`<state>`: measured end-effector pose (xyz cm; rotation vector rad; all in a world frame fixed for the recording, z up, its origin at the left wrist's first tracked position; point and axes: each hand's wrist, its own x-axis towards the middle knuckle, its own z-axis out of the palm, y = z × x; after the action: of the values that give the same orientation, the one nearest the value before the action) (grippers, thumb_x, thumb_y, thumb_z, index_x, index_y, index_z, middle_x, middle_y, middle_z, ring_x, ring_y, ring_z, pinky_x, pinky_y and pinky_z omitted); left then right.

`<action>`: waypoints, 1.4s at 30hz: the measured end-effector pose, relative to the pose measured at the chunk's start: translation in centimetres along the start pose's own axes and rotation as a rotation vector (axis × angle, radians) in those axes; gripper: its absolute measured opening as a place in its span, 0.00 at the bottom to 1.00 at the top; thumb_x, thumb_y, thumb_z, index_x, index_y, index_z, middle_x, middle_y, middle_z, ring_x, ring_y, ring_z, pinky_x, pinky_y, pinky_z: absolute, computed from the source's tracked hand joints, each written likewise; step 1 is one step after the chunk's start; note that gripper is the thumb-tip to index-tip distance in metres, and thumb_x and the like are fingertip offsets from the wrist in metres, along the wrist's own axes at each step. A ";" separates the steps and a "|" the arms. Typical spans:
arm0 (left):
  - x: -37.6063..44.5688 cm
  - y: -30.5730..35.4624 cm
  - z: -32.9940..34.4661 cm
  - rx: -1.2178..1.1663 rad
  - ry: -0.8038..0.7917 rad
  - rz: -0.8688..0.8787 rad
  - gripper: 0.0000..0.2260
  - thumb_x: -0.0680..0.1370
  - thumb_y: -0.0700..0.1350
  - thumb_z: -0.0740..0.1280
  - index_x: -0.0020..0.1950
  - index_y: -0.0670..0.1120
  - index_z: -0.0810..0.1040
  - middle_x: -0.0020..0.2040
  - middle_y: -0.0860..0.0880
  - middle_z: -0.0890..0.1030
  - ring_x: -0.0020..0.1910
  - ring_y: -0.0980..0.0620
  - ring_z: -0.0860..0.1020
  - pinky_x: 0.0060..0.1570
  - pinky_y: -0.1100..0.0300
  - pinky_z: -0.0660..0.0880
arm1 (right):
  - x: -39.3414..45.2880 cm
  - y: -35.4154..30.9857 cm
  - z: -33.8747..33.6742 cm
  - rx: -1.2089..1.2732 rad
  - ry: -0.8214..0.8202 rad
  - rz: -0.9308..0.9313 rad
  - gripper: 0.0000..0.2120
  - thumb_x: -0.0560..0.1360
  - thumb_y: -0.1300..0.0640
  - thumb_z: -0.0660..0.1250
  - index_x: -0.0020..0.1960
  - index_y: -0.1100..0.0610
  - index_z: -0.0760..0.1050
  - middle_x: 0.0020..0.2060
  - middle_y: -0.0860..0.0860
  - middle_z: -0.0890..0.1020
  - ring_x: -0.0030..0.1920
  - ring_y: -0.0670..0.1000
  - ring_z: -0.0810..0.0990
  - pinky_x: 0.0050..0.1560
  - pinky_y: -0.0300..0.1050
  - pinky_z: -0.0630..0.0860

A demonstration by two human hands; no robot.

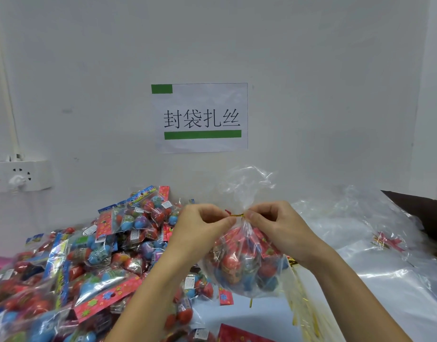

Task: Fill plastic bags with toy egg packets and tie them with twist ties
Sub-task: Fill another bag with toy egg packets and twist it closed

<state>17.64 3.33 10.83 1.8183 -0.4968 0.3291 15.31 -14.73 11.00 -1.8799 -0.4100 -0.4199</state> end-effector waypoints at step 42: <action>-0.5 0.9 0.3 -0.082 -0.011 0.029 0.06 0.72 0.39 0.77 0.39 0.51 0.88 0.37 0.51 0.86 0.38 0.56 0.84 0.39 0.67 0.78 | 0.2 -0.5 0.3 -0.135 -0.009 0.009 0.13 0.82 0.56 0.65 0.43 0.58 0.84 0.39 0.64 0.83 0.35 0.56 0.78 0.40 0.52 0.76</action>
<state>16.75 2.94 11.30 1.7360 -0.5372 0.3142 15.28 -14.29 11.42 -2.0142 -0.3869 -0.4423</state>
